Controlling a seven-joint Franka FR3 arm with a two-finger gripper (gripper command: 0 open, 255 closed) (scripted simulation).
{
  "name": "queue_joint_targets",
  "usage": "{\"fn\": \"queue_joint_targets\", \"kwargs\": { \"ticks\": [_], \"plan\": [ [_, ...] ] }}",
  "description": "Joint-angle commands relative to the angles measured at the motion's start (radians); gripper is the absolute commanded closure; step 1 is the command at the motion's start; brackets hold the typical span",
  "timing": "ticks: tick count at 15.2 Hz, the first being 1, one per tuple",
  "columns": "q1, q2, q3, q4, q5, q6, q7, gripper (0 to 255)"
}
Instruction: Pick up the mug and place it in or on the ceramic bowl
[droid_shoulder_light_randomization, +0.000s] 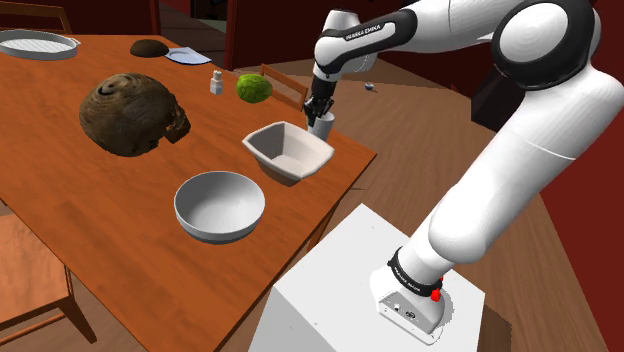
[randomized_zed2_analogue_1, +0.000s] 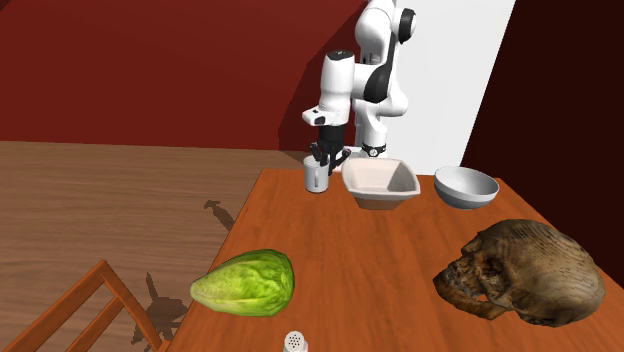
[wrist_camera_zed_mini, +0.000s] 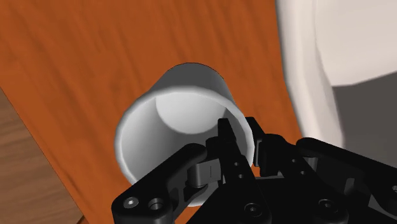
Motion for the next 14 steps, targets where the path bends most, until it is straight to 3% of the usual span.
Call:
{"fn": "queue_joint_targets", "kwargs": {
  "ticks": [1,14],
  "plan": [
    [0.001,-0.012,0.0,0.014,-0.002,-0.026,0.001,255],
    [0.004,-0.067,0.004,0.131,-0.009,-0.197,-0.001,255]
  ]
}}
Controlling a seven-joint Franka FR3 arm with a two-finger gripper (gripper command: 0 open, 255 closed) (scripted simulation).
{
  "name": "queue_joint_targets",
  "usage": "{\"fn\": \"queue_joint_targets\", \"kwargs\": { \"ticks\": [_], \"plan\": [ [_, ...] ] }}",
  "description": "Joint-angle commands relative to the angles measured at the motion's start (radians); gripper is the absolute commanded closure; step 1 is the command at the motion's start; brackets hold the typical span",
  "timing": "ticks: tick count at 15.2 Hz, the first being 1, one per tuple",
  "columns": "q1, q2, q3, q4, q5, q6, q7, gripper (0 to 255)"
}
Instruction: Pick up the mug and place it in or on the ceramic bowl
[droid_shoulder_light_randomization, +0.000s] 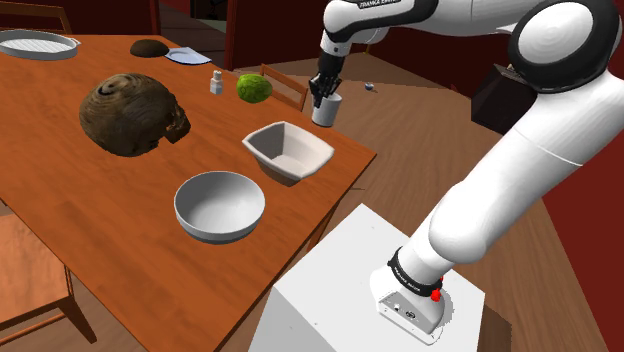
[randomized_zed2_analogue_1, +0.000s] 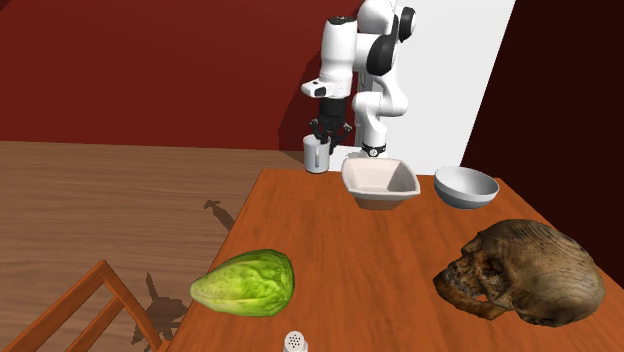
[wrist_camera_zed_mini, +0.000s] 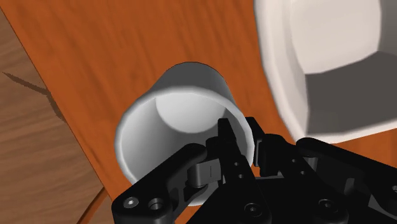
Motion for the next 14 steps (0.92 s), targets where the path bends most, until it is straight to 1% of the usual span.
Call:
{"fn": "queue_joint_targets", "kwargs": {
  "ticks": [1,9,14],
  "plan": [
    [0.0,-0.006,0.001,0.019,-0.001,-0.025,-0.001,255],
    [0.002,-0.02,0.003,0.106,-0.001,-0.125,-0.004,255],
    [0.056,-0.075,0.069,0.063,-0.006,-0.145,0.117,255]
  ]
}}
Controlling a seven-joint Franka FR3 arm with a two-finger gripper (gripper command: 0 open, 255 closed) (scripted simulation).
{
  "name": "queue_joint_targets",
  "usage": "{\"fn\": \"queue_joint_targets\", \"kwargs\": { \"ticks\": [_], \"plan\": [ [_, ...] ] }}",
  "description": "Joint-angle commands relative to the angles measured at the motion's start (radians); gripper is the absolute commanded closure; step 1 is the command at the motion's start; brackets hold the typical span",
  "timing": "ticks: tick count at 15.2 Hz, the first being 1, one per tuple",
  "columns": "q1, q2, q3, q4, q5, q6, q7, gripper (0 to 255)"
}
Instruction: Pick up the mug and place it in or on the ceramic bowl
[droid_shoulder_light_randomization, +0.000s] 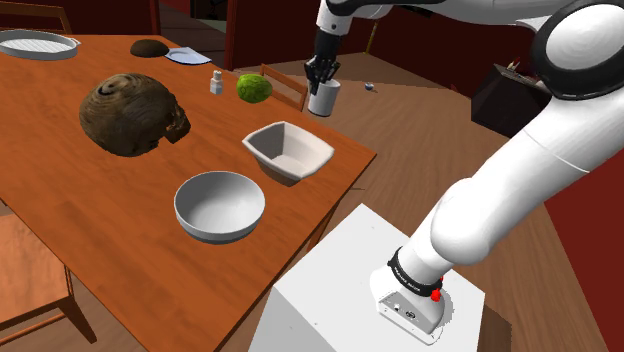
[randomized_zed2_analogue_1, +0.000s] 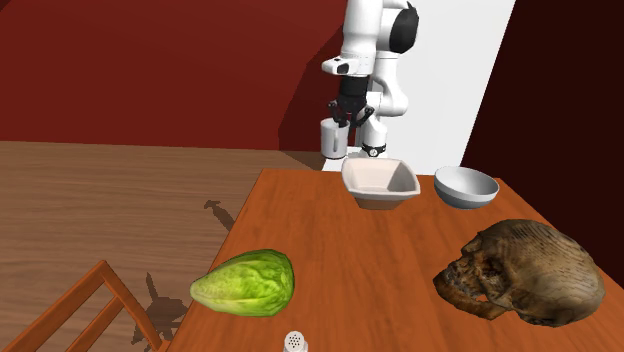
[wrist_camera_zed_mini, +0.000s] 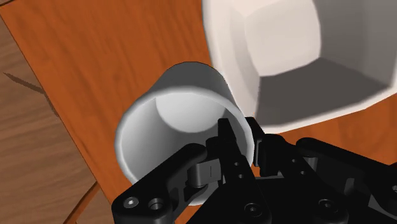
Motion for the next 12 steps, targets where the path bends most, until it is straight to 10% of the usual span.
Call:
{"fn": "queue_joint_targets", "kwargs": {
  "ticks": [1,12],
  "plan": [
    [0.021,-0.012,0.026,-0.005,0.001,-0.011,0.048,255],
    [0.129,-0.035,0.17,-0.005,0.022,-0.05,0.291,255]
  ]
}}
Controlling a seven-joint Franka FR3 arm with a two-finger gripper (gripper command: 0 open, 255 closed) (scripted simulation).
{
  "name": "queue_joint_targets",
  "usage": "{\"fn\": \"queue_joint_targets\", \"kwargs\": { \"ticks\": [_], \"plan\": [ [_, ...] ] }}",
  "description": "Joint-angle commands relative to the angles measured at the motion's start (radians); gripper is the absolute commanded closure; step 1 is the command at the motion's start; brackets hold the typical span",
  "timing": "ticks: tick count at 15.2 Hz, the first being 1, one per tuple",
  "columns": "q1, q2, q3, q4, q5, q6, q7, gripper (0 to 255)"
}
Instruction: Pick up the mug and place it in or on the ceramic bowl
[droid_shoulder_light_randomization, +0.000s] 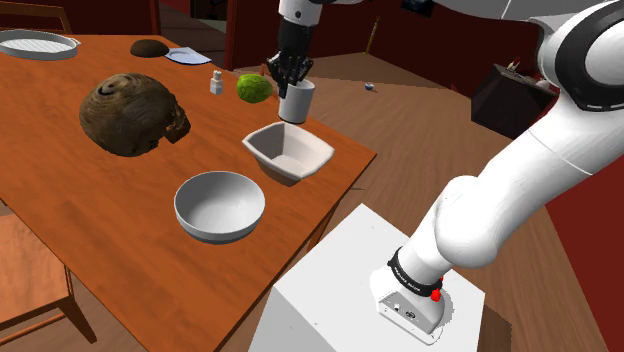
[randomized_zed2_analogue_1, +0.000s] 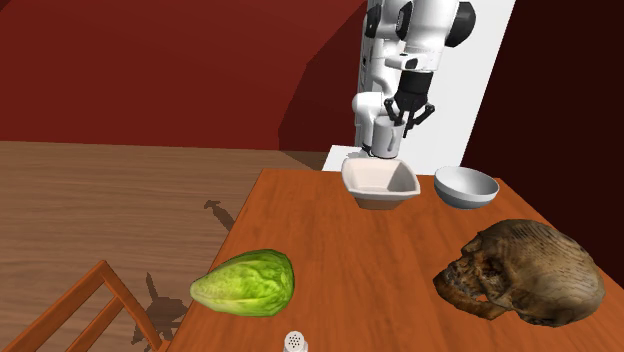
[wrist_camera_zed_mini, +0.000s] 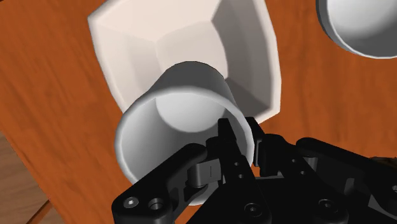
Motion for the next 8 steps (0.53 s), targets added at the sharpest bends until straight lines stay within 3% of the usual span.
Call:
{"fn": "queue_joint_targets", "kwargs": {
  "ticks": [1,8],
  "plan": [
    [0.004,0.002,0.006,-0.014,0.001,0.015,0.013,255],
    [0.004,0.011,0.005,-0.098,-0.001,0.109,0.018,255]
  ]
}}
